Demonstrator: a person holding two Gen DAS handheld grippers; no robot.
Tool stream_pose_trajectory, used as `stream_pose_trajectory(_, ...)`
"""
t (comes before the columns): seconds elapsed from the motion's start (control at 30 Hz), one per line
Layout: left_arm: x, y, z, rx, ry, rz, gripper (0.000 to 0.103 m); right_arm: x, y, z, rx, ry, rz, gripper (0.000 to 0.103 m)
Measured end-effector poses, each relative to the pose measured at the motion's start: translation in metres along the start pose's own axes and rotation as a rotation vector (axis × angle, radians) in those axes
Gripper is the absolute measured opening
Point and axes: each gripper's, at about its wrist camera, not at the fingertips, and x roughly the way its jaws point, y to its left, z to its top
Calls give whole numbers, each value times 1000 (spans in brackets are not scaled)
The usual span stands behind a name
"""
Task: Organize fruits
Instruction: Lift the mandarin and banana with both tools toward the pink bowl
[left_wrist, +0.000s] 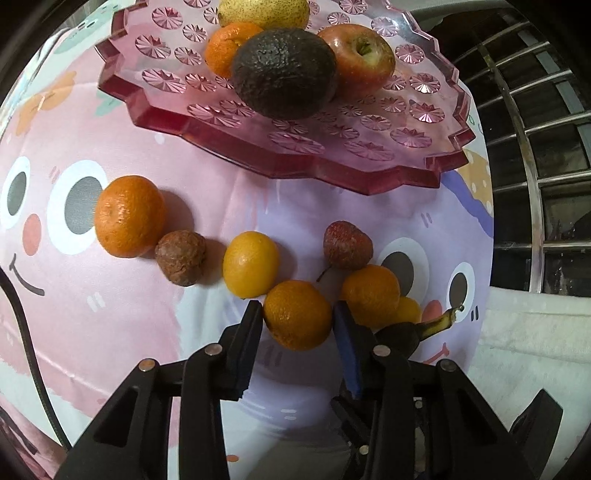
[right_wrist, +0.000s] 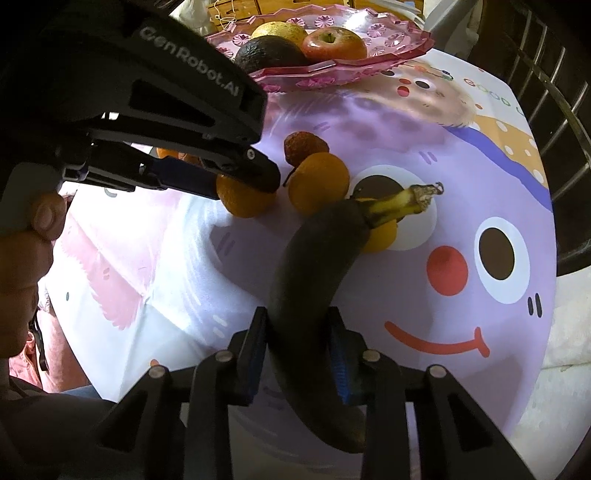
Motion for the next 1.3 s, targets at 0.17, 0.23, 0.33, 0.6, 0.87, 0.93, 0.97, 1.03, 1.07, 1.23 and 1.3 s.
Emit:
stream_pose_trajectory(0.17, -14, 2, -5, 26, -16, -13, 37, -4, -7, -1, 27, -15, 21, 29)
stream_pose_trajectory(0.23, -22, 3, -8, 38, -24, -17, 37, -6, -8, -2, 45, -20, 32, 29)
stream_pose_trajectory(0.33, -36, 4, -12, 55, -40, -21, 37, -13, -11, -4, 82, -37, 72, 28)
stream_pose_trajectory(0.6, -81, 15, -16, 91, -99, -24, 37, -38, -12, -6, 145, -129, 140, 28)
stream_pose_trajectory(0.87, -117, 27, -4, 91, -131, -22, 37, -66, -12, 10, 184, -211, 130, 28)
stream_pose_trajectory(0.93, -124, 29, 0, 92, -132, -17, 37, -76, -13, 16, 191, -237, 135, 28)
stream_pose_trajectory(0.97, -128, 31, 2, 95, -133, -15, 37, -82, -13, 20, 191, -250, 136, 28)
stream_pose_trajectory(1.03, -133, 32, 7, 101, -139, -15, 37, -90, -15, 26, 202, -268, 144, 28)
stream_pose_trajectory(1.07, -137, 33, 10, 106, -145, -17, 37, -94, -16, 31, 211, -280, 146, 28)
stream_pose_trajectory(1.23, -153, 37, 33, 136, -179, -11, 37, -107, -18, 55, 241, -325, 130, 28)
stream_pose_trajectory(1.3, -158, 38, 45, 148, -187, -10, 37, -110, -20, 67, 254, -340, 110, 28)
